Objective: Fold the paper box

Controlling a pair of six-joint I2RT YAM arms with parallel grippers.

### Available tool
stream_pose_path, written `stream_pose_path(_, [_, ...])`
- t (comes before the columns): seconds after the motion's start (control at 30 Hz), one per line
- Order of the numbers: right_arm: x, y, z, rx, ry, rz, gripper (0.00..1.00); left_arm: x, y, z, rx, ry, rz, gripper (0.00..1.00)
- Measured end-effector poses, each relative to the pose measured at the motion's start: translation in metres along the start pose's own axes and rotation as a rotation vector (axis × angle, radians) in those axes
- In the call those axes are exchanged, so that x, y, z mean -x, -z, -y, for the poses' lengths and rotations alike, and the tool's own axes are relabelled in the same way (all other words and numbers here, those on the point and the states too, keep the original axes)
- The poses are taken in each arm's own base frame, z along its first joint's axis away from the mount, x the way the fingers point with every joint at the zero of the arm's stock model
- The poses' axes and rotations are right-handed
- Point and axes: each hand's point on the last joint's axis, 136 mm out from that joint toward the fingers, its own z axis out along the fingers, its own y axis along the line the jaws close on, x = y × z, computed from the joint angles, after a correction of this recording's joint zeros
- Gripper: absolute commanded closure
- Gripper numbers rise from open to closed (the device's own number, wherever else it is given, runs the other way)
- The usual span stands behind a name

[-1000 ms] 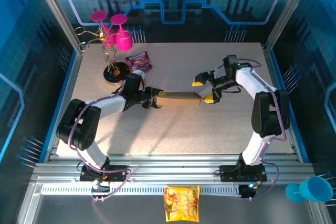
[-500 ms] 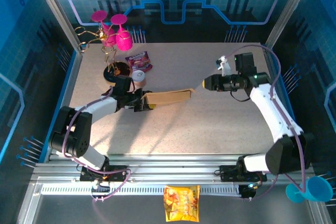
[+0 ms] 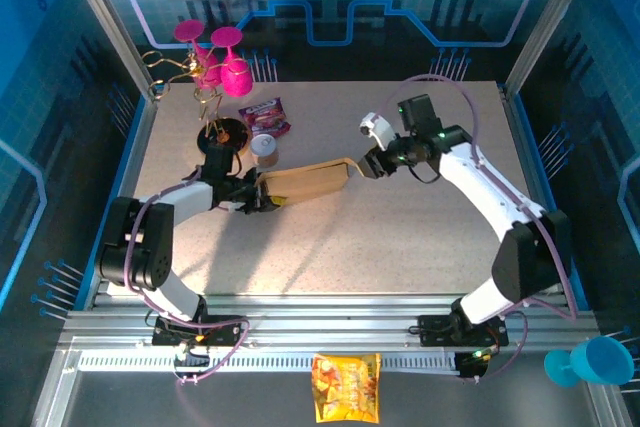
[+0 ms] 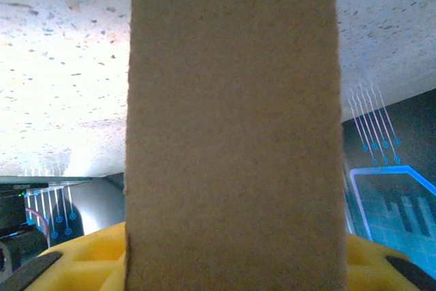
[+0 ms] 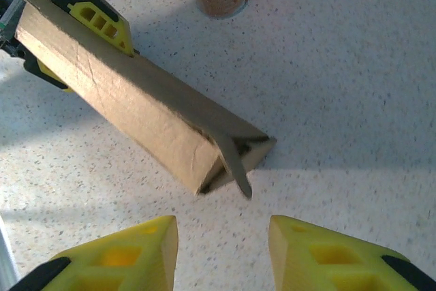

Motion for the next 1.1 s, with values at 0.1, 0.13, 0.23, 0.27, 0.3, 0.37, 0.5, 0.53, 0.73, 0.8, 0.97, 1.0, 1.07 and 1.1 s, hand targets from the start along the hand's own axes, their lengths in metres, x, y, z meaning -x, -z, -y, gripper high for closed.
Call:
stream_pose_path(0.1, [0.01, -0.014, -0.002, 0.009, 0.039, -0.03, 0.66, 0.004, 0.0, 0.0, 0.006, 0.007, -0.011, 0.64])
stream_pose_path(0.13, [0.012, -0.018, -0.003, 0.011, 0.046, -0.043, 0.68, 0.005, -0.001, 0.0, 0.007, 0.009, -0.015, 0.64])
stream_pose_path(0.23, [0.014, -0.032, -0.005, 0.019, 0.066, -0.083, 0.73, 0.007, -0.001, 0.001, 0.011, 0.011, -0.029, 0.64])
stream_pose_path(0.27, [0.014, -0.036, -0.005, 0.021, 0.069, -0.098, 0.75, 0.008, -0.001, 0.001, 0.012, 0.012, -0.033, 0.64])
stream_pose_path(0.3, [0.013, -0.039, -0.006, 0.023, 0.07, -0.108, 0.75, 0.008, -0.001, 0.001, 0.013, 0.01, -0.036, 0.64])
stream_pose_path(0.37, [0.009, -0.042, -0.007, 0.023, 0.071, -0.131, 0.78, 0.008, -0.001, 0.001, 0.012, 0.005, -0.038, 0.64])
stream_pose_path(0.5, [0.005, -0.043, -0.008, 0.014, 0.069, -0.153, 0.89, 0.007, -0.002, 0.002, 0.012, -0.001, -0.045, 0.63])
stream_pose_path(0.53, [0.006, -0.043, -0.007, 0.009, 0.068, -0.155, 0.91, 0.007, -0.002, 0.002, 0.012, -0.002, -0.045, 0.62])
stream_pose_path(0.73, [0.009, -0.044, -0.003, -0.021, 0.064, -0.166, 1.0, 0.012, -0.005, 0.005, 0.004, 0.0, -0.037, 0.49])
stream_pose_path(0.8, [0.007, -0.046, -0.003, -0.025, 0.055, -0.174, 1.0, 0.022, -0.008, 0.004, 0.003, 0.021, -0.013, 0.43])
stream_pose_path(0.97, [0.008, -0.048, -0.002, -0.041, 0.005, -0.179, 1.0, 0.033, -0.012, 0.007, -0.021, 0.062, 0.002, 0.32])
stream_pose_path(1.0, [0.009, -0.049, -0.001, -0.043, -0.006, -0.177, 1.0, 0.033, -0.011, 0.009, -0.03, 0.065, 0.001, 0.31])
stream_pose_path(1.07, [0.013, -0.052, -0.001, -0.048, -0.031, -0.175, 1.0, 0.033, -0.011, 0.012, -0.043, 0.065, -0.003, 0.31])
stream_pose_path(1.1, [0.014, -0.053, 0.0, -0.052, -0.044, -0.175, 1.0, 0.033, -0.011, 0.014, -0.049, 0.063, -0.005, 0.31])
